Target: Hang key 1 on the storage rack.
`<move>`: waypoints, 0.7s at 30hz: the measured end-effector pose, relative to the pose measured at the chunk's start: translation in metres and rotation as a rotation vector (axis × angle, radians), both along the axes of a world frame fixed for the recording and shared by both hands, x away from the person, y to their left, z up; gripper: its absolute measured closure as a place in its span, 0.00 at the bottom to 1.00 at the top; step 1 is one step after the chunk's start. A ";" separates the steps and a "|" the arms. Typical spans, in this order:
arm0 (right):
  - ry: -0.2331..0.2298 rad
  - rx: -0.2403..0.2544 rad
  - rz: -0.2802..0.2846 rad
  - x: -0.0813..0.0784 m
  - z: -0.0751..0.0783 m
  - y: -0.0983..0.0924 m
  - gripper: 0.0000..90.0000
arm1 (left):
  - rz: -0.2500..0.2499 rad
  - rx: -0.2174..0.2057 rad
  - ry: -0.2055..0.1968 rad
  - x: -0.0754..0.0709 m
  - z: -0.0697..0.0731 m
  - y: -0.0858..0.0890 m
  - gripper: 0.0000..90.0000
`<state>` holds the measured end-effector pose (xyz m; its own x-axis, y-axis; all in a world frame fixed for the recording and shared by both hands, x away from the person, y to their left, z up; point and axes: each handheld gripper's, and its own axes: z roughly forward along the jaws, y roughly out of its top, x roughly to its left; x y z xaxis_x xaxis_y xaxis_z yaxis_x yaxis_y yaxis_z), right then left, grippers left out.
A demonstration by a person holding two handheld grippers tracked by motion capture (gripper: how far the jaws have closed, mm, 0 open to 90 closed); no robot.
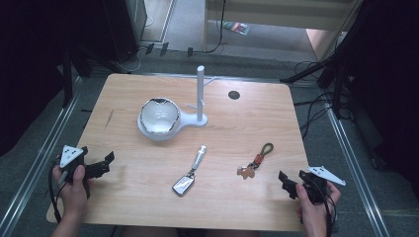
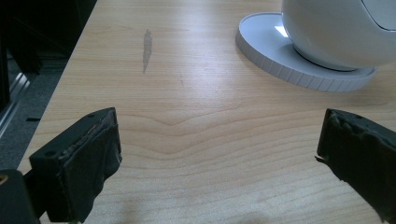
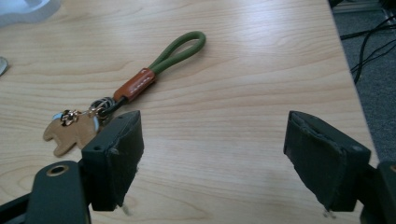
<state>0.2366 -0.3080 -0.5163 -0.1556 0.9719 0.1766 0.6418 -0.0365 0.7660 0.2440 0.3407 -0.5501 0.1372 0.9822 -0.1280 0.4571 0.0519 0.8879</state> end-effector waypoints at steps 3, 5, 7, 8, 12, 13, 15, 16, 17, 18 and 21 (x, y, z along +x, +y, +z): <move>0.025 -0.030 0.013 0.006 0.006 0.010 0.22 | -0.003 -0.003 0.002 0.000 0.000 0.000 0.00; 0.048 -0.038 0.010 0.008 0.009 0.013 0.22 | -0.007 -0.010 0.005 0.000 0.000 0.001 0.00; 0.056 -0.047 0.011 0.010 0.010 0.015 0.22 | -0.007 -0.013 0.006 0.000 0.000 0.001 0.00; 0.084 -0.058 0.019 0.013 0.011 0.017 0.21 | -0.008 -0.014 0.006 0.000 0.000 0.001 0.00; 0.142 -0.070 0.045 0.020 0.015 0.024 0.18 | -0.007 -0.019 0.003 -0.001 0.000 0.001 0.00; 0.153 -0.076 0.050 0.022 0.016 0.026 0.18 | -0.006 -0.021 0.001 -0.001 0.000 0.001 0.00; 0.177 -0.074 0.062 0.025 0.018 0.029 0.17 | -0.008 -0.021 0.001 -0.001 0.000 0.002 0.00; 0.190 -0.070 0.062 0.027 0.019 0.031 0.17 | -0.008 -0.023 0.003 -0.001 0.000 0.002 0.00; 0.202 -0.074 0.065 0.028 0.020 0.032 0.16 | -0.008 -0.023 0.003 -0.001 0.000 0.002 0.00; 0.224 -0.082 0.056 0.030 0.020 0.032 0.17 | -0.007 -0.021 0.004 -0.001 0.000 0.002 0.00; 0.256 -0.085 0.032 0.035 0.021 0.034 0.17 | -0.005 -0.020 0.006 -0.001 0.000 0.002 0.00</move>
<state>0.2716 -0.2742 -0.4956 -0.1470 0.9803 0.1317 0.8147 0.0445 0.5781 0.2430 0.3423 -0.5503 0.1417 0.9788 -0.1482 0.4628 0.0668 0.8839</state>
